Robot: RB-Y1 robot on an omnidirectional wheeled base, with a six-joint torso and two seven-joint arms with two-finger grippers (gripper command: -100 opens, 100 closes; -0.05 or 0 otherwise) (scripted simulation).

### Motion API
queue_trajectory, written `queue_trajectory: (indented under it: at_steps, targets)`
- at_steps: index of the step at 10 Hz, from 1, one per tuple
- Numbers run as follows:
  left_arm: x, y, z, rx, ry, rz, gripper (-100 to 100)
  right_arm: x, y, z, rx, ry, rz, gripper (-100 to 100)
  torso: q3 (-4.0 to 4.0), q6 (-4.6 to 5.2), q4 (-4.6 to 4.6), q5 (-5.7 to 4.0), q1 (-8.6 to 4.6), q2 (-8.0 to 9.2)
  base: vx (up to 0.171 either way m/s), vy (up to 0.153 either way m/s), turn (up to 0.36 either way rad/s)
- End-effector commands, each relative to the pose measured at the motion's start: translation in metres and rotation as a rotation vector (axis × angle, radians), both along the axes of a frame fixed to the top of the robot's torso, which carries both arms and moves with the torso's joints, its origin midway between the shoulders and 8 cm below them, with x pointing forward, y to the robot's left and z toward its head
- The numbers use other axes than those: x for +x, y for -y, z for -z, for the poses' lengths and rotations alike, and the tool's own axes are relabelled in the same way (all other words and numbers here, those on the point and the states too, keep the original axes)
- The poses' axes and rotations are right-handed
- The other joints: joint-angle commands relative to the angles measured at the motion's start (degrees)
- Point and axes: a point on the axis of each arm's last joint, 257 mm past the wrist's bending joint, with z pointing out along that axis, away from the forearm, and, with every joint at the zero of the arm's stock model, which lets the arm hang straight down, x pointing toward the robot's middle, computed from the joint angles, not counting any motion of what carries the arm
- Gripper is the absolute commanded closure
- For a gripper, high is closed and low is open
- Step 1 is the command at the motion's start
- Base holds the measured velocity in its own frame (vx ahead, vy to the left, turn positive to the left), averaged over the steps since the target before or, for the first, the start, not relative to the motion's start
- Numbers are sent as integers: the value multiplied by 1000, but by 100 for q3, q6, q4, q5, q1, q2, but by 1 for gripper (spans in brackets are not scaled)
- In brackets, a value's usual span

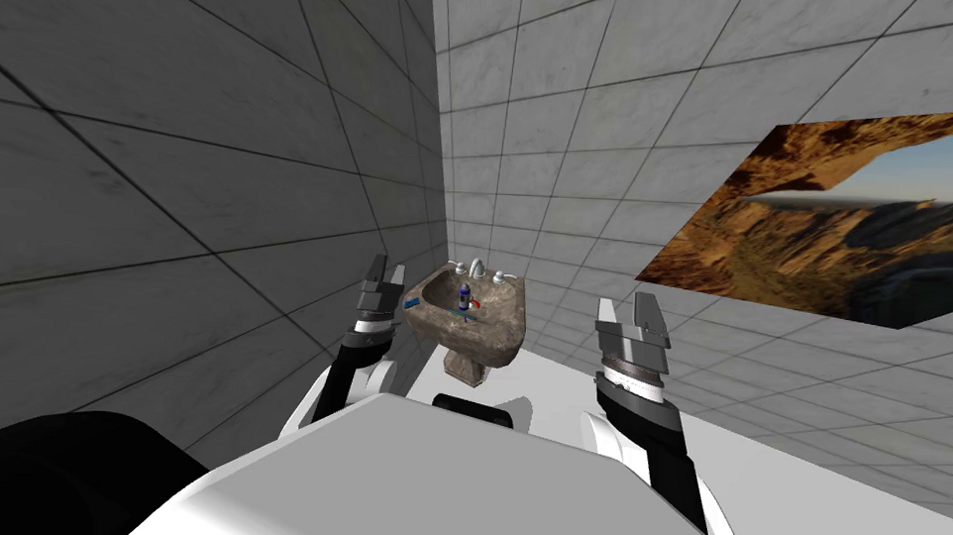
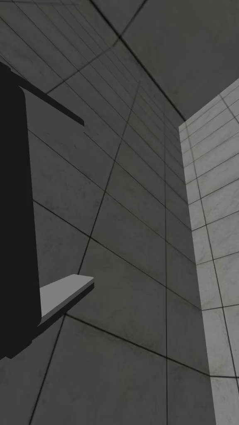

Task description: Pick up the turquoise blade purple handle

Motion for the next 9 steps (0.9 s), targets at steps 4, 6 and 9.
queue_trajectory:
  at_steps: [4,6,9]
  targets:
    - [18,20,7,16,-77,82,-100,0,0,0,0,0,0,0,8,1,3,-3,-12,14,-36,-28,-55]
    - [28,29,12,11,-119,114,-100,0,0,0,0,0,0,0,11,1,4,-3,-12,19,-54,-33,-67]
    - [41,43,21,-8,-191,163,-100,0,0,0,0,0,0,0,10,1,4,-3,-15,17,-43,-35,-81]
